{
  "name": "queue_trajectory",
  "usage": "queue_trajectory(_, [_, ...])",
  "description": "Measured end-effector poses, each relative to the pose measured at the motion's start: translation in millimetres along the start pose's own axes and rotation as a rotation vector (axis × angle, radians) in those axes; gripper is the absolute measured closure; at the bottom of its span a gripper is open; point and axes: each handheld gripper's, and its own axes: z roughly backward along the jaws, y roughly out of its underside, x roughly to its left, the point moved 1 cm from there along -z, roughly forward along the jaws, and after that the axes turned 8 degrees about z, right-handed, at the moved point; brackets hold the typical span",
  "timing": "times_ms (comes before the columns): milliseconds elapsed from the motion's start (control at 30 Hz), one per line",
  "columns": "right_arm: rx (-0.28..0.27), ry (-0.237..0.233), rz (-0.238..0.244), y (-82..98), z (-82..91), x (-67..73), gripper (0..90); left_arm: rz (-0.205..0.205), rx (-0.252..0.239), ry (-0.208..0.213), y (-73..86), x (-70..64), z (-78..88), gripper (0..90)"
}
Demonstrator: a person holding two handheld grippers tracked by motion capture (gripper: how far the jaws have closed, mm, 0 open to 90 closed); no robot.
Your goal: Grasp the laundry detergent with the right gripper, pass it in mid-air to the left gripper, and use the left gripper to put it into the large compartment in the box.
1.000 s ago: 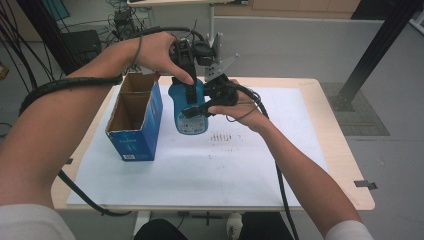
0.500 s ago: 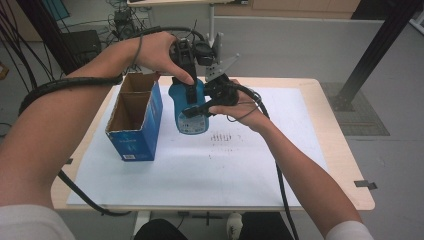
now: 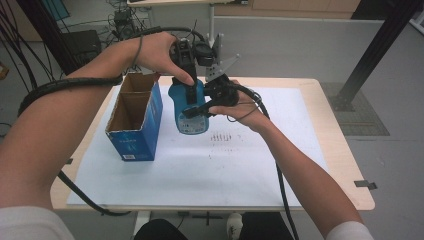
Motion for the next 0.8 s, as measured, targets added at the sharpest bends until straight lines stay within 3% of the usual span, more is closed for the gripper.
queue_trajectory(33, [0.014,-0.002,-0.027,0.0,1.3,1.8,40.2,-0.001,0.001,-0.001,-0.1,-0.2,0.1,35.3])
queue_trajectory(133, [0.006,-0.002,-0.02,0.5,1.4,0.6,38.6,0.0,-0.001,-0.003,0.0,-0.6,0.1,35.4])
queue_trajectory(233, [0.003,0.0,-0.023,1.7,1.8,-0.2,31.7,0.002,-0.002,-0.005,0.1,-0.8,0.7,35.4])
queue_trajectory(300, [0.024,0.028,-0.024,3.5,2.5,-0.1,24.2,0.003,0.006,-0.008,-0.4,-0.4,1.4,35.4])
queue_trajectory(367, [0.041,0.011,-0.047,6.2,4.8,0.0,23.8,0.01,0.008,-0.013,-0.8,0.1,1.4,35.4])
queue_trajectory(467, [0.064,0.039,-0.06,11.6,11.7,0.1,15.9,0.016,0.015,-0.022,-0.7,2.1,1.1,35.4])
queue_trajectory(567, [0.1,0.09,-0.1,20.5,20.0,-0.4,5.1,0.034,0.011,-0.026,-0.2,3.6,1.6,35.3])
queue_trajectory(633, [0.115,0.119,-0.123,26.9,27.6,0.2,3.1,0.044,0.012,-0.028,0.0,5.1,2.5,35.3])
queue_trajectory(800, [0.184,0.136,-0.106,38.0,42.6,8.7,2.6,0.11,0.011,-0.015,0.9,11.2,5.7,35.3])
